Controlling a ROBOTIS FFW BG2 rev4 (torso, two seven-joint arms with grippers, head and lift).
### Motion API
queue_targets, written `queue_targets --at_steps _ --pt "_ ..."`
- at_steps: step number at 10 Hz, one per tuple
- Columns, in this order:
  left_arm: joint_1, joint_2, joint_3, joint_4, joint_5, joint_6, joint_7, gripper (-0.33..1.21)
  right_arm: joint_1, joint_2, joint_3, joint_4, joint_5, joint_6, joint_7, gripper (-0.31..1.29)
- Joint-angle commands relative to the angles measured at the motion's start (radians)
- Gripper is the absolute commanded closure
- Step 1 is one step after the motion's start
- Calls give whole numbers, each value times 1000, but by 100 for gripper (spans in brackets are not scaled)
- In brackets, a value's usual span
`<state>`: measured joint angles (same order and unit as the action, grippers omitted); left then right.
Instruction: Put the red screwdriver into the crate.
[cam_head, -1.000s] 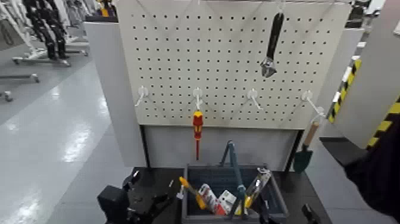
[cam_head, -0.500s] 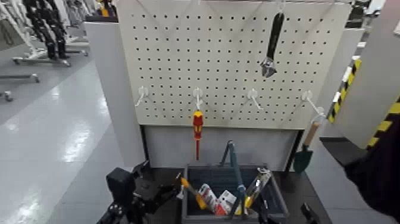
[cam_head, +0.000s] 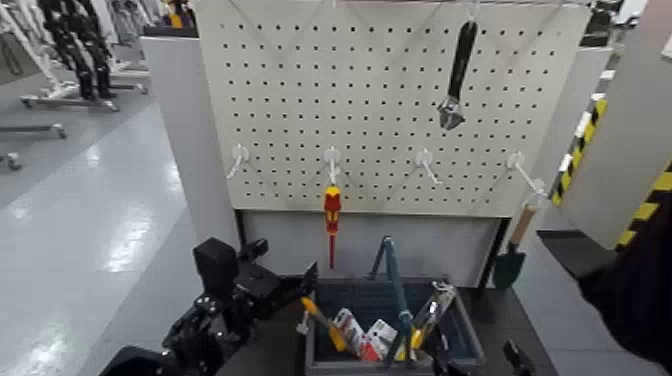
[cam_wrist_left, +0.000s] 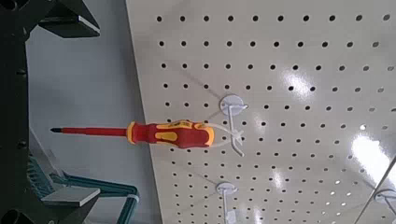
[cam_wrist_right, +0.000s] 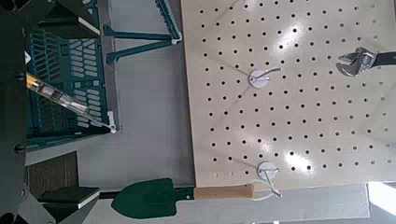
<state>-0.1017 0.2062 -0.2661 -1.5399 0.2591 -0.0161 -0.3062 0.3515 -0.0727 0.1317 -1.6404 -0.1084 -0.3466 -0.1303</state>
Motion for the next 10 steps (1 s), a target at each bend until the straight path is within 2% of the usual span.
queue_targets --at_steps 1,6,10 --pt "-82 9 -24 50 16 48 -51 11 -3 -2 5 1 -2 0 0 12" --pt "-236 16 -68 175 14 107 -172 11 -17 -9 16 10 -8 -5 0 12" --pt "-378 10 -127 330 26 84 -280 11 -25 -15 19 16 -13 -11 0 12"
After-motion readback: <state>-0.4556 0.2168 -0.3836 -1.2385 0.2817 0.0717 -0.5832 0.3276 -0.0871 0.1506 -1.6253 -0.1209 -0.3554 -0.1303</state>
